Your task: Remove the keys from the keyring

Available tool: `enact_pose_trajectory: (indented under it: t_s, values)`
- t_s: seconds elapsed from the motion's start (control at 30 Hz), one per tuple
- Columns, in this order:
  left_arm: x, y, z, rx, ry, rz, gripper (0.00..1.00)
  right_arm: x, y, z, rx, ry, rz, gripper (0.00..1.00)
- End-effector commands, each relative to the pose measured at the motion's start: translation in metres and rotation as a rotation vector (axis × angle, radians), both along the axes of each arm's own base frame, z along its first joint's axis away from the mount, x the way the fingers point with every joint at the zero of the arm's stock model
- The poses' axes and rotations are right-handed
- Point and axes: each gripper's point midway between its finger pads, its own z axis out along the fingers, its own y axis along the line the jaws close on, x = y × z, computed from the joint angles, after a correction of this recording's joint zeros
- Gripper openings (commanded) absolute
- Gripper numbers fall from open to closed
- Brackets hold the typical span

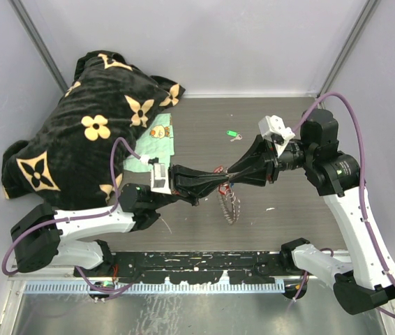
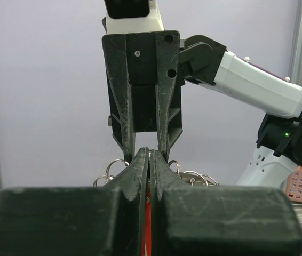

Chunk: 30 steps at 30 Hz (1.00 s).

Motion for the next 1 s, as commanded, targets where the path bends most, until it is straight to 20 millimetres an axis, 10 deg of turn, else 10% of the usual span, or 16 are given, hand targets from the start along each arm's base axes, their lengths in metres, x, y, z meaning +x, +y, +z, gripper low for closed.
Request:
enact_pose_trajectory:
  t_s: [0.0,0.97]
  values:
    - [-0.005,0.02,0.042,-0.138,-0.056,0.024,0.0,0.001,-0.001,0.004,0.0,-0.05,-0.027,0.33]
    - [-0.008,0.022,0.045,-0.143,-0.058,0.015,0.0,0.005,-0.002,-0.006,-0.019,-0.062,-0.051,0.27]
